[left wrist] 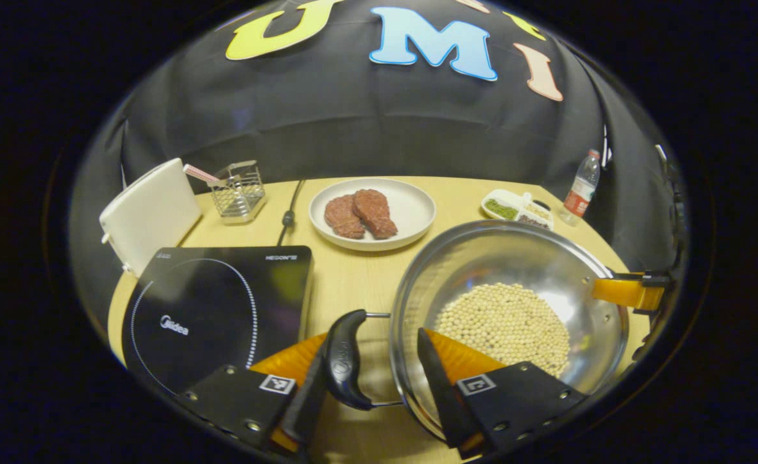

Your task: First push the handle of the pot to place it horizontally, then grasp the pot with both hands and set it on the induction cooktop.

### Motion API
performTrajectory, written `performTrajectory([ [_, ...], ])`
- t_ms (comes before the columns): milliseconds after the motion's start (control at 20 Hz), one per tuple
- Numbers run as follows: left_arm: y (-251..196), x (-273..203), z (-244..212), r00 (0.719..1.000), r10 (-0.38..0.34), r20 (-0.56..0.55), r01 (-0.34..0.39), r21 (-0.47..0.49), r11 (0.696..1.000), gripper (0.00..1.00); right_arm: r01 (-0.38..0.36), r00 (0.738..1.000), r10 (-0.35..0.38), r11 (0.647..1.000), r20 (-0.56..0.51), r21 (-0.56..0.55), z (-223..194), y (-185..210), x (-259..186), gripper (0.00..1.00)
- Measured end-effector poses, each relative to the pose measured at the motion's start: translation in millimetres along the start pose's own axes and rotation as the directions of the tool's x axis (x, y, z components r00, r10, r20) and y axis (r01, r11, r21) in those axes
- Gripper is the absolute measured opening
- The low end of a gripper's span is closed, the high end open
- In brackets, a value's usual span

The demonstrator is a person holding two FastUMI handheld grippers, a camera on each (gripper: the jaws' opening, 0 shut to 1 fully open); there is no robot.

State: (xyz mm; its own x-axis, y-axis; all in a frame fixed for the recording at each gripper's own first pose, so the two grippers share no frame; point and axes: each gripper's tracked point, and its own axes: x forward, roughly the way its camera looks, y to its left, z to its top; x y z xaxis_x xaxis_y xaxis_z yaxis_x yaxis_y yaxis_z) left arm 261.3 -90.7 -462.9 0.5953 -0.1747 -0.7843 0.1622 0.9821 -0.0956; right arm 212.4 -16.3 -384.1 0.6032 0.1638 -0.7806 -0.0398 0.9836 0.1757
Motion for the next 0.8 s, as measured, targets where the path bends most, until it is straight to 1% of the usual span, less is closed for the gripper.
performTrajectory([
  [50, -2.6, 0.4, 0.4, 1.0, -0.001, 0.007, 0.001, -0.005, 1.0, 0.7, -0.001, 1.0, 0.001, 1.0, 0.002, -0.005, 0.3, 1.9, -0.7, 0.71],
  [100, -1.9, 1.1, -0.3, 1.0, 0.0, 0.002, 0.0, -0.006, 1.0, 0.67, 0.005, 1.0, -0.005, 1.0, 0.007, -0.016, 1.1, 0.9, 0.2, 0.63],
  [150, -1.7, 0.4, -1.1, 1.0, 0.001, 0.001, -0.001, -0.008, 1.0, 0.67, 0.007, 1.0, -0.007, 1.0, 0.007, -0.024, 1.6, 0.3, -0.6, 0.6],
  [200, -1.7, 1.1, -1.1, 1.0, 0.001, 0.001, -0.001, -0.013, 1.0, 0.67, 0.007, 1.0, -0.007, 1.0, 0.008, -0.025, 1.4, 1.8, 0.8, 0.61],
  [250, -1.9, 0.6, -1.5, 1.0, -0.001, 0.003, 0.001, -0.018, 1.0, 0.65, 0.004, 1.0, -0.004, 1.0, 0.007, -0.03, 1.2, 2.1, -1.0, 0.58],
  [300, -2.2, -0.1, -1.5, 1.0, -0.001, 0.003, 0.001, -0.02, 1.0, 0.65, 0.001, 1.0, -0.001, 0.999, 0.008, -0.036, 1.2, 2.8, 0.7, 0.52],
  [350, -2.0, 0.9, -2.5, 1.0, -0.001, -0.004, 0.001, -0.019, 1.0, 0.66, 0.002, 1.0, -0.001, 0.999, 0.012, -0.037, 1.8, 3.2, -2.6, 0.51],
  [400, -2.3, 0.4, -1.9, 1.0, -0.001, -0.003, 0.001, -0.02, 1.0, 0.63, -0.003, 1.0, 0.003, 0.999, 0.009, -0.039, 1.8, 2.9, -0.6, 0.49],
  [450, -2.7, 0.1, -2.1, 1.0, 0.001, -0.003, -0.001, -0.022, 1.0, 0.61, -0.004, 1.0, 0.004, 0.999, 0.008, -0.036, 1.6, 3.5, 0.2, 0.46],
  [500, -2.5, 0.4, -0.8, 1.0, 0.003, 0.001, -0.003, -0.024, 1.0, 0.64, -0.005, 1.0, 0.005, 0.999, 0.004, -0.037, 1.3, 3.7, 0.3, 0.5],
  [550, -2.8, -0.2, -1.2, 1.0, 0.007, -0.002, -0.007, -0.027, 1.0, 0.6, -0.003, 1.0, 0.003, 0.999, 0.005, -0.045, 1.7, 3.8, 0.2, 0.49],
  [600, -4.0, -0.9, -1.5, 1.0, 0.011, -0.005, -0.011, -0.025, 1.0, 0.59, 0.004, 1.0, -0.003, 0.999, 0.01, -0.054, 3.6, 2.9, -0.4, 0.49],
  [650, -2.9, -1.3, 0.8, 1.0, 0.018, 0.0, -0.018, -0.022, 1.0, 0.56, 0.006, 1.0, -0.006, 0.998, 0.008, -0.066, 3.4, 2.6, 0.1, 0.46],
  [700, -4.0, -1.1, 0.7, 1.0, 0.023, 0.003, -0.023, -0.025, 0.999, 0.59, 0.006, 1.0, -0.006, 0.998, 0.007, -0.065, 3.3, 2.4, 0.1, 0.46],
  [750, -4.6, -2.1, 0.7, 1.0, 0.024, 0.006, -0.023, -0.032, 0.999, 0.58, 0.006, 1.0, -0.006, 0.998, 0.004, -0.061, 3.4, 2.2, -1.0, 0.46],
  [800, -5.0, -2.5, -0.6, 1.0, 0.023, 0.006, -0.022, -0.044, 0.999, 0.61, 0.007, 1.0, -0.007, 0.998, 0.007, -0.062, 4.0, 2.2, -2.4, 0.46],
])
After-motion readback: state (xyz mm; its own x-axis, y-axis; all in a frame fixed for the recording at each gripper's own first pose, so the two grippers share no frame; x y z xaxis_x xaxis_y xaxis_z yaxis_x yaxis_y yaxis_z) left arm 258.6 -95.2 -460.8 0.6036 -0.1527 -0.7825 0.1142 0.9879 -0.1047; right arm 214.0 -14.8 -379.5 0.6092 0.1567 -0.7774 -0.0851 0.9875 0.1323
